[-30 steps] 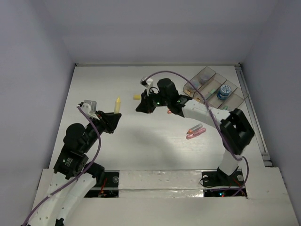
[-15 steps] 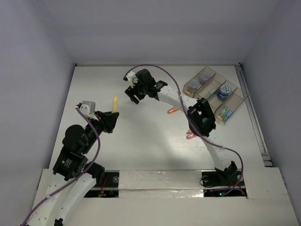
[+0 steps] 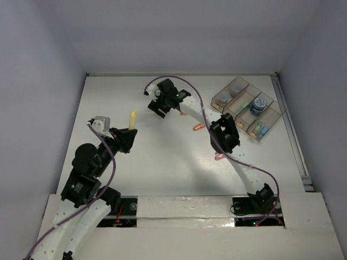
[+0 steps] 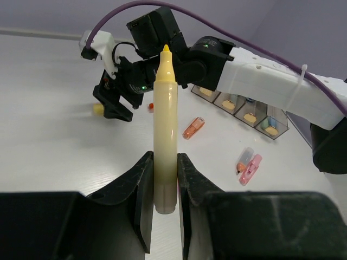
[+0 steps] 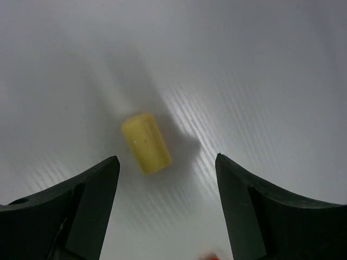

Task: Sort the stationery into containers
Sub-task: Pick up the pen cap from the center of the board, then close the pen cap on the pen.

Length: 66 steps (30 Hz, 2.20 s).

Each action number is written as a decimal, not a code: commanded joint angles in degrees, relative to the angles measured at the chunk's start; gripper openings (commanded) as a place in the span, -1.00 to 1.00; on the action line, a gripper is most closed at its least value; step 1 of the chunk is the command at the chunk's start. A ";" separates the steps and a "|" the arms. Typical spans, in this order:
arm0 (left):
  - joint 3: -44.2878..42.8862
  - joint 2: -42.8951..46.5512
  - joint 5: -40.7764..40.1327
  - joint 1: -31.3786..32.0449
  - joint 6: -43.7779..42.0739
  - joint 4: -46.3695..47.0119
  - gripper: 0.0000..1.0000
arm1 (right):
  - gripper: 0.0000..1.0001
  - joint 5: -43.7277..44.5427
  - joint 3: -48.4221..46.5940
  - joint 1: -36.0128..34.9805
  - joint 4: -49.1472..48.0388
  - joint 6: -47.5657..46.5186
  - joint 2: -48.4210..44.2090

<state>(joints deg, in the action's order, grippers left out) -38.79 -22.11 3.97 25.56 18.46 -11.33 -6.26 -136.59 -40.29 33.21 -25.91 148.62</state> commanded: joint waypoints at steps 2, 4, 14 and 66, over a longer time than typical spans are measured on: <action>-1.29 -0.30 0.16 0.28 -0.70 3.69 -1.00 | 0.52 -1.13 -4.56 0.65 0.98 -1.95 1.59; -1.12 -0.39 0.25 0.28 -0.70 3.69 -1.00 | 0.51 -0.33 -4.73 0.65 0.63 -2.65 2.64; -1.12 -0.13 0.25 0.28 -0.79 3.69 -1.00 | 0.42 -6.30 -6.31 0.65 -0.78 -0.20 5.02; 10.57 -19.71 3.25 16.35 13.80 32.59 -1.00 | -1.00 9.96 87.55 0.65 -61.95 67.30 -72.33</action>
<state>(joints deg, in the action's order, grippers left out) -29.39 -39.11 13.43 38.15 32.03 12.99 1.37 -50.02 -39.42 -23.90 35.99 78.46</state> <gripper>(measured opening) 0.149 0.333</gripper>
